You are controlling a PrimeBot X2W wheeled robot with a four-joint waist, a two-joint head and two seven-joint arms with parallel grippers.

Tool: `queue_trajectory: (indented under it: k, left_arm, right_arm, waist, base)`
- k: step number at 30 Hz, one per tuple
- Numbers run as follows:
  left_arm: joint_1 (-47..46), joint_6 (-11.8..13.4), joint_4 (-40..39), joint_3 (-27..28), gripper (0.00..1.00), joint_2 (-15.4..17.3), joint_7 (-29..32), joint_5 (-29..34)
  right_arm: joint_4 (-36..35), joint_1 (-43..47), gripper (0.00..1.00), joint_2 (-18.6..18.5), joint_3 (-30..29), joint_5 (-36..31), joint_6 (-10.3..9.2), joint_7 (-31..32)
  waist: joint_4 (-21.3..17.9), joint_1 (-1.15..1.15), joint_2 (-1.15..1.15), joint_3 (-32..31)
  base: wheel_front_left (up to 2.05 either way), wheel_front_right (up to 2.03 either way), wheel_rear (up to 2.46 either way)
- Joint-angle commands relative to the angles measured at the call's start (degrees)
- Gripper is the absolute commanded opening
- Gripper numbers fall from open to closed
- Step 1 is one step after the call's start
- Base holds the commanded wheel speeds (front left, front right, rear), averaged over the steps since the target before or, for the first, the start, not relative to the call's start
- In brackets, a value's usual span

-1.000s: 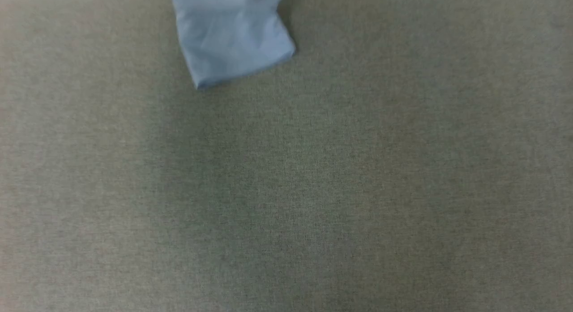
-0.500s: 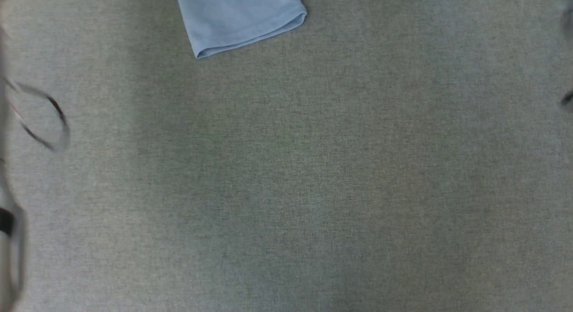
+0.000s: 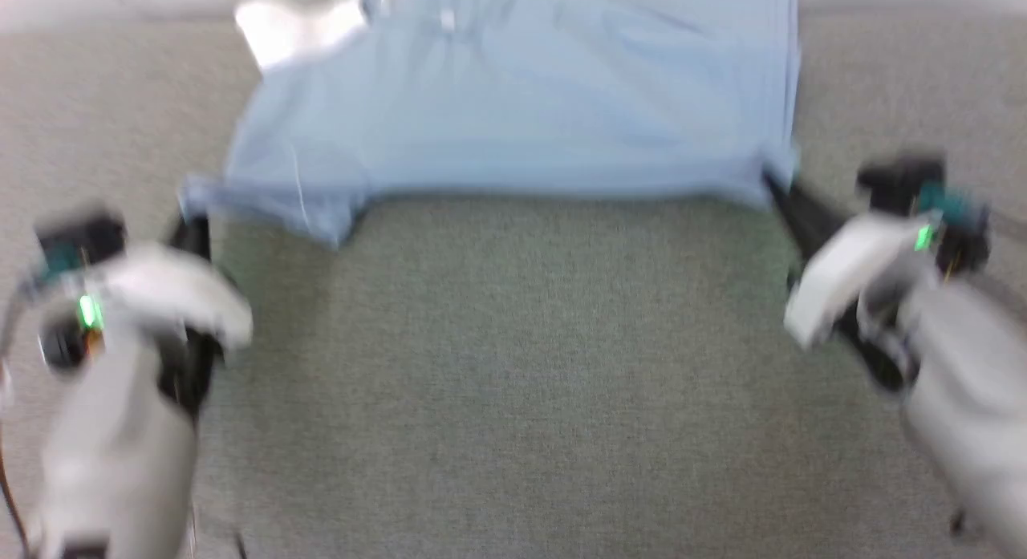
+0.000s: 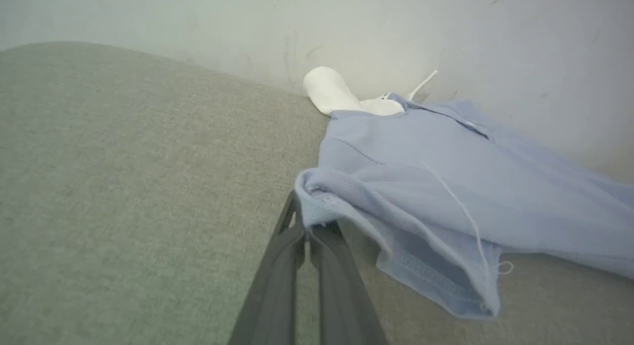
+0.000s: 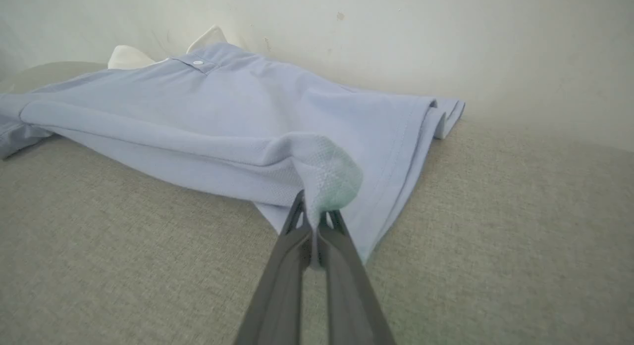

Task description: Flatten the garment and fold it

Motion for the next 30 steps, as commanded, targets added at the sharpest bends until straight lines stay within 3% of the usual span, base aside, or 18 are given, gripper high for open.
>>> queue_trajectory:
  k: [1, 4, 8, 13, 18, 23, 30]
  left_arm:
    - [6.33, 1.18, -3.22, 0.43, 0.00, 0.45, -0.09, -1.12]
    - [16.33, 3.76, -10.21, 0.75, 0.00, 1.41, 2.18, -1.86]
    - [30.62, 9.87, -24.48, 2.27, 0.00, 3.08, 7.18, -3.41]
    - [47.37, 19.26, -46.40, 4.38, 0.00, 5.19, 14.65, -4.68]
    - [58.41, 25.57, -63.19, 5.79, 0.00, 7.35, 21.33, -5.53]
    - [63.53, 28.35, -73.24, 7.08, 0.00, 8.42, 24.56, -6.58]
    - [56.89, 26.80, -73.98, 6.38, 0.00, 10.54, 25.22, -5.17]
  right_arm:
    - [-2.64, 4.75, 0.00, -0.91, 0.47, 0.65, -0.11, -0.12]
    - [-7.09, 11.44, 0.00, -2.07, -0.09, 0.48, -0.11, 0.12]
    - [-13.49, 20.00, 0.00, -3.53, -3.31, -0.82, -0.11, 1.55]
    - [-22.47, 31.77, 0.00, -4.37, -11.74, -4.81, -0.11, 5.54]
    - [-33.39, 45.09, 0.00, -1.94, -22.82, -10.26, -0.11, 11.66]
    - [-44.22, 55.47, 0.00, 3.74, -31.85, -14.70, -0.11, 18.66]
    - [-49.28, 56.18, 0.00, 8.01, -34.94, -18.84, -0.11, 24.29]
  waist:
    - [1.30, 0.02, 0.00, -6.84]
    - [1.05, 0.02, 0.00, -9.87]
    - [0.82, 0.02, 0.00, -13.08]
    - [1.09, 0.02, 0.00, -15.57]
    - [2.03, 0.02, 0.00, -16.57]
    - [2.38, 0.02, 0.00, -16.59]
    - [2.04, 0.02, 0.00, -15.02]
  base:
    - [0.00, 0.00, 0.00]
    - [0.00, 0.00, 0.00]
    - [0.00, 0.00, 0.00]
    - [0.00, 0.00, 0.00]
    - [0.00, 0.00, 0.00]
    - [0.00, 0.00, 0.00]
    - [0.00, 0.00, 0.00]
